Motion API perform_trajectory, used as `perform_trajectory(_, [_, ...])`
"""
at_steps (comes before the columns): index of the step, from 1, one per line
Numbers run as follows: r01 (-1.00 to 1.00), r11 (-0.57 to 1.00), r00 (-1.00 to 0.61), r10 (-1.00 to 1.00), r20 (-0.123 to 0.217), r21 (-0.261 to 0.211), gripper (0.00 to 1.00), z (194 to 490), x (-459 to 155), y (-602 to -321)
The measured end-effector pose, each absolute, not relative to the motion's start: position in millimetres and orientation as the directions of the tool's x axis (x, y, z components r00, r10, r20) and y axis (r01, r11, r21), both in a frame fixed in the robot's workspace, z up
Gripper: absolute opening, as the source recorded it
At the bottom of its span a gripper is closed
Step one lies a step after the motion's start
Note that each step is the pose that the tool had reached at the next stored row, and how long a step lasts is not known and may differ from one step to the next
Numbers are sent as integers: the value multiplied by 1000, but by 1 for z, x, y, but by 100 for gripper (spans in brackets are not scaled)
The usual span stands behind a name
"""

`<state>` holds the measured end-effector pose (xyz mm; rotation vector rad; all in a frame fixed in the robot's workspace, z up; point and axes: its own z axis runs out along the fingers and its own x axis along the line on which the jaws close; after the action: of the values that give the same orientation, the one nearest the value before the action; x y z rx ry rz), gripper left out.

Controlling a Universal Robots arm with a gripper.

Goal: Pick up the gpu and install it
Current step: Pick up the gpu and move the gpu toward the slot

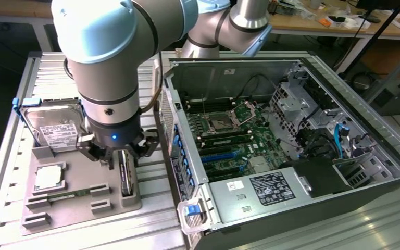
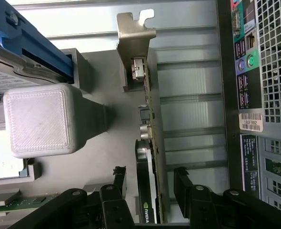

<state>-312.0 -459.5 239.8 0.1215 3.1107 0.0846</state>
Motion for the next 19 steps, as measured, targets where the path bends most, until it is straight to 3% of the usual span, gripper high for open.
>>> perform_trajectory(8, [79,995,-996,80,-25,55,51,240,-312,-459])
perform_trajectory(9, [79,995,-996,80,-25,55,44,240,-312,-459])
perform_trajectory(18, [79,995,-996,80,-25,55,42,240,-312,-459])
perform_trajectory(19, [79,995,-996,80,-25,55,35,240,-312,-459])
